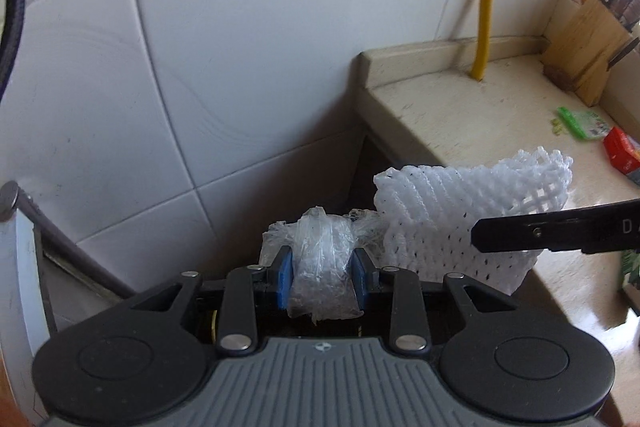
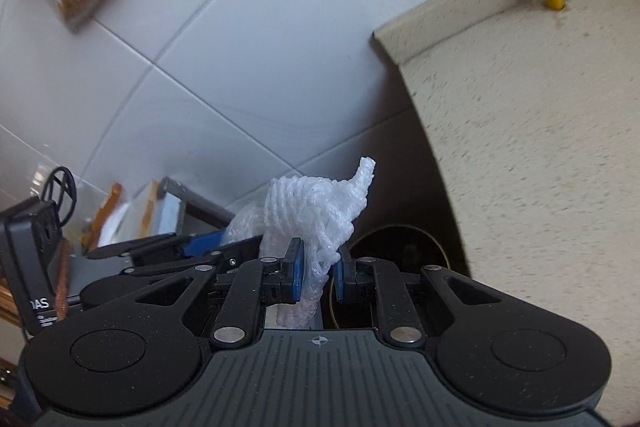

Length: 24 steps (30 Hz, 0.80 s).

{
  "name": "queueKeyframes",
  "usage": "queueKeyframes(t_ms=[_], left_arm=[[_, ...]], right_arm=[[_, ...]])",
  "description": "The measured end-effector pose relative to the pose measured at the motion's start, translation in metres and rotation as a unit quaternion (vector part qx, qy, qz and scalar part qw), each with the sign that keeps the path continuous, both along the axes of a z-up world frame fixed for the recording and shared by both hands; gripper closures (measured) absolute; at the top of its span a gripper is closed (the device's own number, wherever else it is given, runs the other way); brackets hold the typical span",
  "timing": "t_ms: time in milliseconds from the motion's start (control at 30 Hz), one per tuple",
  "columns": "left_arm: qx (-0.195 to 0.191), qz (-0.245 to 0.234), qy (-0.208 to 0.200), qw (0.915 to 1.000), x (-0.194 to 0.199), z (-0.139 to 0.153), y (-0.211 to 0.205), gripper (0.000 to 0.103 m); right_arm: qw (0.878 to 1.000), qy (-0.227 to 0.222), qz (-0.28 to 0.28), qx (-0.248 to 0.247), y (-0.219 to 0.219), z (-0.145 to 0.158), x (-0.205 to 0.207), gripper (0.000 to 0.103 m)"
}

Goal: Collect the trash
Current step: 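Carry the plastic bag and foam net down over the trash bin, then open both grippers to drop the bag and foam net into the bin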

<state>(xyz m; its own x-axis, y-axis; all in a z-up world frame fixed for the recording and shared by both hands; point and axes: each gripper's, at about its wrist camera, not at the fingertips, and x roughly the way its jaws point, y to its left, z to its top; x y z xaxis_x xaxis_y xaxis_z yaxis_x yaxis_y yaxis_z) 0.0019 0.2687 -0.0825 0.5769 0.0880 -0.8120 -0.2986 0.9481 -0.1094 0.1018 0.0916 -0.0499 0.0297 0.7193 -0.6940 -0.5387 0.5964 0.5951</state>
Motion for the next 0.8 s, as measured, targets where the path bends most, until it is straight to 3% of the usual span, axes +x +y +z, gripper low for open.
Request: queueKeyframes(t_ms=[233,300,367,467,633,800], left_arm=[[-0.013,0.006,0.057,0.9983,0.009,-0.044,0.020,0.070],[-0.017,0.010,0.075,0.9970,0.015,-0.058,0.026,0.068],[-0.026,0.013,0.093,0.9953,0.021,-0.071,0.033,0.062],[-0.034,0.019,0.116,0.9925,0.027,-0.085,0.039,0.058],[-0.047,0.039,0.124,0.9903,0.025,-0.093,0.047,0.056],[-0.061,0.048,0.103,0.9917,0.021,-0.084,0.055,0.056]], right_arm=[[0.998,0.024,0.010,-0.062,0.043,-0.047,-0.002,0.075],[0.996,0.036,0.009,-0.078,0.054,-0.062,0.000,0.069],[0.994,0.044,0.011,-0.095,0.064,-0.074,0.001,0.054],[0.992,0.057,0.012,-0.110,0.074,-0.088,0.001,0.047],[0.991,0.075,0.002,-0.114,0.081,-0.102,0.000,0.039],[0.992,0.071,-0.011,-0.105,0.077,-0.093,-0.002,0.039]])
